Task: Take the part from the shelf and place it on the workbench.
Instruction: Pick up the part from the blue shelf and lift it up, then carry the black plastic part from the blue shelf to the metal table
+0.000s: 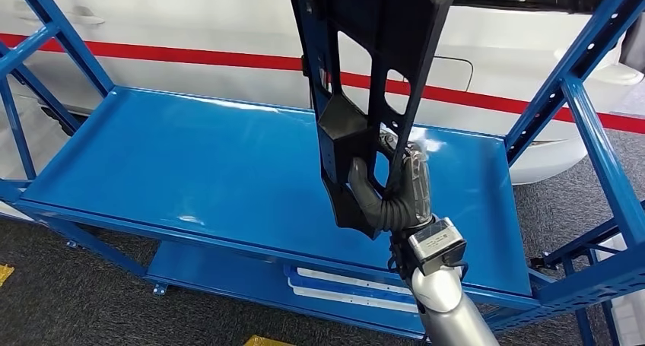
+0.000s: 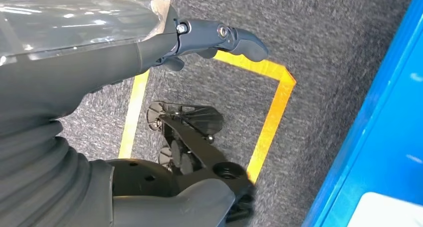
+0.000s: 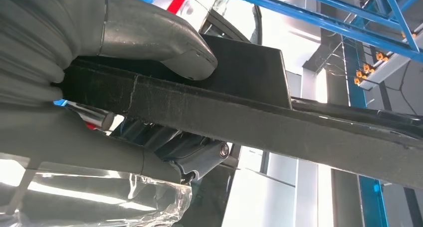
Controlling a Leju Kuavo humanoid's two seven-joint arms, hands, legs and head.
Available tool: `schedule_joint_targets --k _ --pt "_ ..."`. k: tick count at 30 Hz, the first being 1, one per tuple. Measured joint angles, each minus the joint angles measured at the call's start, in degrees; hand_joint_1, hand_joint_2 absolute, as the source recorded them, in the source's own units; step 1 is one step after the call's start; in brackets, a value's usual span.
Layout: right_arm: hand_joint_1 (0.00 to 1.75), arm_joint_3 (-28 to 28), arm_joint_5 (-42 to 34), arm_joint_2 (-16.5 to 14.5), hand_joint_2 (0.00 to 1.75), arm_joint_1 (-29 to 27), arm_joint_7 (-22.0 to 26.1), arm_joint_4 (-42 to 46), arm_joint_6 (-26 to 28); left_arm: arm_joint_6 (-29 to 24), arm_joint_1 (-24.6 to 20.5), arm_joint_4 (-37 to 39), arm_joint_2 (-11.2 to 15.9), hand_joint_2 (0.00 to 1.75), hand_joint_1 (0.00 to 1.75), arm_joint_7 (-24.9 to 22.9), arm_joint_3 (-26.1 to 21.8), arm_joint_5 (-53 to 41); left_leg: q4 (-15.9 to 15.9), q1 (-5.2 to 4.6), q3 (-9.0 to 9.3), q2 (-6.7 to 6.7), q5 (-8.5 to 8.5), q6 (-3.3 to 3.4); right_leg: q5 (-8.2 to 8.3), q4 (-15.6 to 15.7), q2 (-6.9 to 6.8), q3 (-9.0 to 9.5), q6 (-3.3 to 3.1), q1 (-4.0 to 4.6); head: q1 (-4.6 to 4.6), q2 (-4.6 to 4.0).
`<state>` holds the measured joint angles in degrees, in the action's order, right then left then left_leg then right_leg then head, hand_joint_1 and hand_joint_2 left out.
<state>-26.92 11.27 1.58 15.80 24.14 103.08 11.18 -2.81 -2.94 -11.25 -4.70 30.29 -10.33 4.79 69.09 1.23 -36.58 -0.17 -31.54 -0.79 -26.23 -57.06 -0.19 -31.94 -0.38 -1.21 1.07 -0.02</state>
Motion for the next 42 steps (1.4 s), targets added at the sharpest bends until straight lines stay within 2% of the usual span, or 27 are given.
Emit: schedule_joint_targets --k 2,3,5,7,9,11,13,14,15,16,18,19,21,23,24,26,27,28,29,30,32,34,35,37,39,40,42 --pt "1.75 0.15 0.16 -0.14 1.75 -0.08 0.16 0.07 -0.01 -0.01 -0.13 -0.01 0.00 1.75 0.00 0.01 -0.06 -0.02 -8.21 0.08 4.63 -0.07 2.90 0.22 0.23 -0.09 0.02 -0.12 0.38 0.18 -0.04 0.00" --pt "1.75 0.27 0.26 -0.16 1.75 -0.08 0.25 0.12 -0.01 0.00 -0.19 -0.01 0.00 1.75 0.00 0.01 -0.09 -0.05 -10.66 -0.02 5.85 -0.12 3.60 0.41 0.41 -0.15 0.01 -0.30 0.68 0.32 -0.06 0.00" --pt "1.75 0.55 0.52 -0.17 1.75 -0.17 0.39 0.21 -0.03 0.01 -0.23 -0.01 0.00 1.75 0.00 0.02 -0.12 -0.12 -11.68 -0.42 5.98 -0.22 4.00 0.97 0.89 -0.18 -0.03 -0.73 1.43 0.48 -0.10 0.00" --pt "1.75 0.84 0.73 -0.16 1.75 -0.30 0.46 0.27 -0.05 0.02 -0.24 0.01 -0.04 1.75 0.00 0.03 -0.14 -0.15 -11.97 -0.49 5.43 -0.07 4.85 1.99 0.62 -0.59 0.00 -1.38 2.06 0.44 -0.11 0.00" --pt "1.75 1.14 0.86 -0.13 1.75 -0.32 0.52 0.32 -0.05 0.02 -0.36 0.00 -0.13 1.75 0.00 0.05 -0.15 -0.16 -12.38 -0.51 4.57 0.20 5.89 3.10 -2.40 -4.14 0.06 -3.10 1.74 0.51 -0.27 0.00" --pt "1.75 1.31 0.95 -0.11 1.75 -0.37 0.56 0.32 -0.07 0.01 -0.48 -0.01 -0.15 1.75 0.00 0.07 -0.18 -0.18 -12.36 -0.79 3.25 0.31 6.80 3.69 -7.04 -11.70 0.08 -5.72 1.10 0.48 -0.47 0.00" --pt "1.75 1.39 0.97 -0.09 1.75 -0.51 0.56 0.32 -0.09 0.00 -0.51 -0.01 -0.14 1.75 0.00 0.07 -0.22 -0.21 -12.30 -1.05 1.81 0.34 7.85 3.80 -9.03 -16.95 0.08 -6.63 1.42 0.47 -0.51 0.00" --pt "1.75 1.40 0.97 -0.09 1.75 -0.55 0.56 0.32 -0.09 0.01 -0.51 -0.01 -0.15 1.75 0.00 0.07 -0.22 -0.22 -12.25 -1.13 1.11 0.35 8.36 3.74 -8.44 -16.55 0.07 -5.59 1.89 0.47 -0.52 0.00" --pt "1.75 1.42 0.97 -0.09 1.75 -0.56 0.56 0.32 -0.10 0.01 -0.51 -0.01 -0.17 1.75 0.00 0.07 -0.23 -0.23 -12.18 -1.16 0.47 0.33 8.85 3.62 -7.17 -13.92 0.07 -3.42 2.37 0.48 -0.51 0.01" --pt "1.75 1.42 0.97 -0.10 1.75 -0.53 0.56 0.32 -0.10 0.02 -0.53 -0.01 -0.19 1.75 0.00 0.07 -0.23 -0.24 -12.03 -1.18 -0.09 0.31 9.30 3.44 -5.98 -9.77 0.06 -0.47 2.66 0.48 -0.54 0.00" --pt "1.75 1.42 0.98 -0.14 1.75 -0.43 0.56 0.34 -0.10 0.02 -0.56 -0.01 -0.21 1.75 0.00 0.08 -0.23 -0.24 -11.65 -1.33 -0.98 0.24 10.12 2.89 -5.12 -1.79 0.10 4.69 2.52 0.77 -0.48 0.01" --pt "1.75 1.44 0.99 -0.15 1.75 -0.38 0.56 0.35 -0.10 0.01 -0.57 -0.01 -0.21 1.75 0.00 0.08 -0.23 -0.24 -11.51 -1.37 -1.20 0.22 10.51 2.58 -5.26 0.27 0.16 5.75 2.25 0.96 -0.51 0.00" --pt "1.75 1.48 0.99 -0.17 1.75 -0.38 0.56 0.37 -0.13 -0.01 -0.55 0.00 -0.19 1.75 0.00 0.10 -0.23 -0.24 -11.55 -1.37 -1.40 0.16 11.31 1.98 -4.96 0.73 0.25 5.30 1.64 1.02 -0.50 0.00" --pt "1.75 1.50 1.01 -0.30 1.75 -0.36 0.56 0.36 -0.21 -0.06 -0.48 0.02 -0.18 1.75 0.00 0.11 -0.25 -0.24 -10.49 -1.14 -2.14 0.06 9.69 1.30 -4.06 0.77 0.10 4.51 0.63 0.43 -0.49 0.01" --pt "1.75 1.50 1.02 -0.44 1.75 -0.35 0.56 0.34 -0.28 -0.08 -0.42 0.03 -0.18 1.75 0.00 0.11 -0.25 -0.24 -8.60 -0.96 -2.86 0.00 7.27 0.93 -3.43 0.82 0.00 4.06 0.03 0.16 -0.45 0.01" --pt "1.75 1.50 1.05 -0.77 1.75 -0.33 0.56 0.34 -0.48 -0.08 -0.39 0.03 -0.22 1.75 0.00 0.11 -0.25 -0.24 -1.85 -0.58 -4.70 0.00 1.18 0.22 -2.13 0.76 -0.13 2.87 -0.68 0.24 -0.44 0.00" --pt "1.75 1.50 1.08 -0.89 1.75 -0.35 0.56 0.34 -0.57 -0.08 -0.40 0.03 -0.24 1.75 0.00 0.11 -0.25 -0.24 1.91 -0.40 -5.41 -0.01 -0.70 -0.10 -1.49 0.70 -0.15 2.19 -0.71 0.34 -0.43 0.00" --pt "1.75 1.50 1.12 -0.96 1.75 -0.40 0.56 0.34 -0.66 -0.07 -0.42 0.03 -0.24 1.75 0.00 0.12 -0.25 -0.24 4.54 -0.20 -5.51 0.00 -1.18 -0.34 -0.89 0.63 -0.15 1.42 -0.60 0.41 -0.44 0.00" --pt "1.75 1.49 1.19 -1.02 1.75 -0.45 0.56 0.34 -0.72 -0.07 -0.43 0.03 -0.23 1.75 0.00 0.15 -0.25 -0.25 5.34 0.01 -4.67 0.01 -0.45 -0.52 -0.35 0.53 -0.16 0.66 -0.44 0.44 -0.43 0.00" --pt "1.75 1.49 1.25 -1.05 1.75 -0.49 0.56 0.35 -0.75 -0.05 -0.45 0.02 -0.23 1.75 0.00 0.19 -0.25 -0.25 4.02 0.24 -2.77 0.02 0.97 -0.63 0.10 0.41 -0.15 -0.03 -0.22 0.45 -0.42 0.00" --pt "1.75 1.49 1.38 -1.11 1.75 -0.52 0.56 0.47 -0.78 -0.01 -0.60 -0.01 -0.23 1.75 0.00 0.30 -0.25 -0.29 -3.42 0.59 3.36 -0.03 2.80 -0.68 0.75 0.00 -0.13 -1.01 0.33 0.53 -0.40 0.00" --pt "1.75 1.51 1.44 -1.19 1.75 -0.46 0.56 0.69 -0.78 0.02 -0.83 -0.03 -0.24 1.75 0.00 0.39 -0.25 -0.35 -9.92 0.49 7.81 -0.21 2.23 -0.37 1.35 -0.36 -0.19 -1.59 1.10 0.73 -0.49 0.00" --pt "1.75 1.52 1.45 -1.25 1.75 -0.43 0.56 0.78 -0.78 0.02 -0.91 -0.03 -0.24 1.75 0.00 0.41 -0.25 -0.39 -11.32 0.23 8.47 -0.28 1.82 -0.05 1.76 -0.41 -0.26 -1.85 1.53 0.74 -0.54 0.00" --pt "1.75 1.55 1.47 -1.34 1.75 -0.51 0.56 0.82 -0.78 0.03 -0.93 -0.02 -0.26 1.75 0.00 0.43 -0.25 -0.42 -11.88 -0.15 7.79 -0.06 2.56 1.09 2.34 -0.54 -0.27 -2.49 2.37 0.64 -0.57 0.00" --pt "1.75 1.64 1.52 -1.34 1.75 -0.68 0.57 0.82 -0.79 0.07 -0.97 0.00 -0.28 1.75 0.00 0.43 -0.26 -0.44 -12.38 -0.31 6.38 0.32 4.05 2.65 -0.12 -2.78 -0.09 -4.12 2.22 0.68 -0.66 0.01" --pt "1.75 1.71 1.57 -1.30 1.75 -0.74 0.57 0.82 -0.83 0.09 -0.98 0.01 -0.28 1.75 0.00 0.44 -0.27 -0.44 -12.55 -0.34 5.51 0.52 4.89 3.29 -2.68 -5.41 -0.01 -5.24 1.78 0.68 -0.79 0.01" --pt "1.75 1.79 1.66 -1.19 1.75 -0.90 0.61 0.83 -0.96 0.18 -0.97 0.00 -0.23 1.75 0.00 0.45 -0.31 -0.52 -12.52 -0.63 3.63 0.60 6.36 3.85 -7.47 -12.58 0.03 -7.09 1.24 0.59 -1.08 0.01"
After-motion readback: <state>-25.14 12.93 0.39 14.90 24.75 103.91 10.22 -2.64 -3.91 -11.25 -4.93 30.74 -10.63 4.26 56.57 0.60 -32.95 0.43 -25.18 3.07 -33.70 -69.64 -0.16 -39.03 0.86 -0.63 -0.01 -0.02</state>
